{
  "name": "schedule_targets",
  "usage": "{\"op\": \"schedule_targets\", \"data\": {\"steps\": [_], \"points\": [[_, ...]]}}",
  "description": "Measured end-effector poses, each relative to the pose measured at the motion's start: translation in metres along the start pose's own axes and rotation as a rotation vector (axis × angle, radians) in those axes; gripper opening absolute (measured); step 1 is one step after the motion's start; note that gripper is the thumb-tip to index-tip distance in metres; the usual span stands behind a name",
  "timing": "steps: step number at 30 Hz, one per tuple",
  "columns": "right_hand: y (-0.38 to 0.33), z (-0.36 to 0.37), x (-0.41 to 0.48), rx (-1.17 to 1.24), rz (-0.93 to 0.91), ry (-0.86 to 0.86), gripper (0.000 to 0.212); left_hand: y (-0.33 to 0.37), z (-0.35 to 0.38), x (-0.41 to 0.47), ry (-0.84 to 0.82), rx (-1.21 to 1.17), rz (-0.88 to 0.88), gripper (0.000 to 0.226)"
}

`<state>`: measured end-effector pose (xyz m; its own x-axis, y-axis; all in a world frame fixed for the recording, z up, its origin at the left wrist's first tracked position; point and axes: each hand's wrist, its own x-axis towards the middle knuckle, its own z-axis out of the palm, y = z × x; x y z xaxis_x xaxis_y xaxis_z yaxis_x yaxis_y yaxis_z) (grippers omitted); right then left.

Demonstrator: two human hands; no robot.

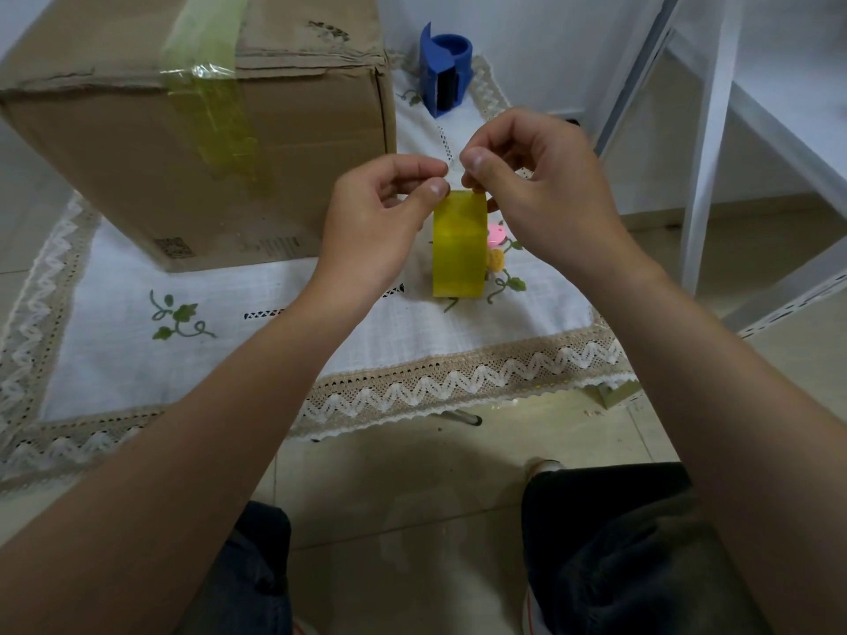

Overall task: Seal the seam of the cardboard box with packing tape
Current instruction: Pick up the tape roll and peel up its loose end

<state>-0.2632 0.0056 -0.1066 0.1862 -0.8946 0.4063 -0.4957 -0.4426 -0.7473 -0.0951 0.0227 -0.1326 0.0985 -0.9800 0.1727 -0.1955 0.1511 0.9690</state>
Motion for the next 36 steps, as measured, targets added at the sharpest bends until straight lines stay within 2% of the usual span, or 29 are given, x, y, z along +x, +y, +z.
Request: {"op": "schedule_targets", "data": {"steps": [5,17,25,36], "points": [[-0.0006,0.0003,0.0001,0.009,0.003,0.000,0.007,-0.0005,-0.0010,0.0012,0.028,-0.045,-0.005,0.010],[0.0015,0.0011,0.0014,-0.022,0.016,0.021,0.009,-0.0035,0.0007,0.0024,-0.030,0.011,0.031,0.013],[0.0017,0.0012,0.0019,-0.041,-0.015,0.020,0.010,-0.0024,0.0047,0.0035,-0.013,0.017,0.052,0.006],[0.0005,0.0012,-0.0005,-0.115,-0.099,0.037,0.008,0.0023,0.0043,0.0008,-0.010,0.122,0.105,0.009]]}}
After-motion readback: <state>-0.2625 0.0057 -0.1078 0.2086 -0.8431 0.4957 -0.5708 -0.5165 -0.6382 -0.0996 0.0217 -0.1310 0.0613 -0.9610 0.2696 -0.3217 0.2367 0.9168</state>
